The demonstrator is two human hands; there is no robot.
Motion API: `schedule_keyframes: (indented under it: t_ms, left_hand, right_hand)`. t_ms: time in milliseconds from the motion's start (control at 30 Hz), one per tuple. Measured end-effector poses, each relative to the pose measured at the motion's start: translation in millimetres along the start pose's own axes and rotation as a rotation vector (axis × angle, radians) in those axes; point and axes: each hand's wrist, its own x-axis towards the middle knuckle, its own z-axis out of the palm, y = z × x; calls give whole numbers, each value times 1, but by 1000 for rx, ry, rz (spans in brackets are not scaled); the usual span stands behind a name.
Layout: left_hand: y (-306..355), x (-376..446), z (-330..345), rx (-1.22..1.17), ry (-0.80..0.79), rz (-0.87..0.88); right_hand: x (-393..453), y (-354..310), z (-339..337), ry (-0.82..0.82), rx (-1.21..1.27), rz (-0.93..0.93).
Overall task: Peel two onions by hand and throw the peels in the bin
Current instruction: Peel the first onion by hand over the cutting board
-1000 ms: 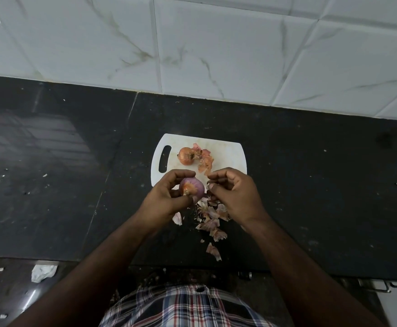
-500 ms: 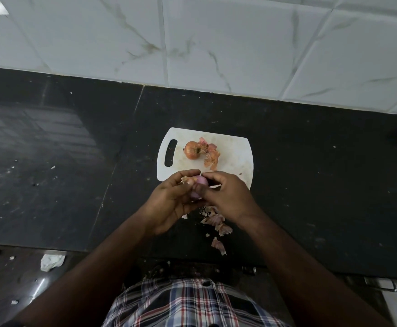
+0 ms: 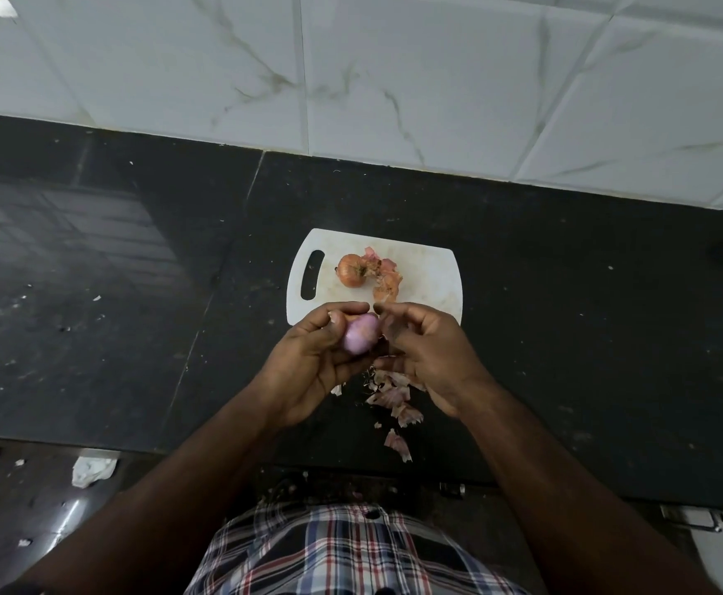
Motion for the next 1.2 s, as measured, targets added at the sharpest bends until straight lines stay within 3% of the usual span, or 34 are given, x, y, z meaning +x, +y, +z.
schedule_keyframes:
  t_ms: [133,267,433,600,733,933,1200]
  left_hand:
    - [0,2,3,51,41,19]
    - [-1,3,5,52,78,10]
    - [-4,2,5,54,108,-24]
    - [0,1,4,54,103,-22]
    - [3,0,5,57,99,-36]
    - [4,0,7,58,93,-25]
    - [3,-1,5,-83,60,-47]
  right_hand:
    - [1,9,5,19,-368,-205]
    - [0,14,10,184,-549,-419]
    - [-1,25,7,159,-667,-671]
    - [1,17,5,144,-481,-390]
    - [2,13,3,188,-468,-436]
    - [3,11,1,102,-441,-338]
    - [5,7,0,106,-189,-247]
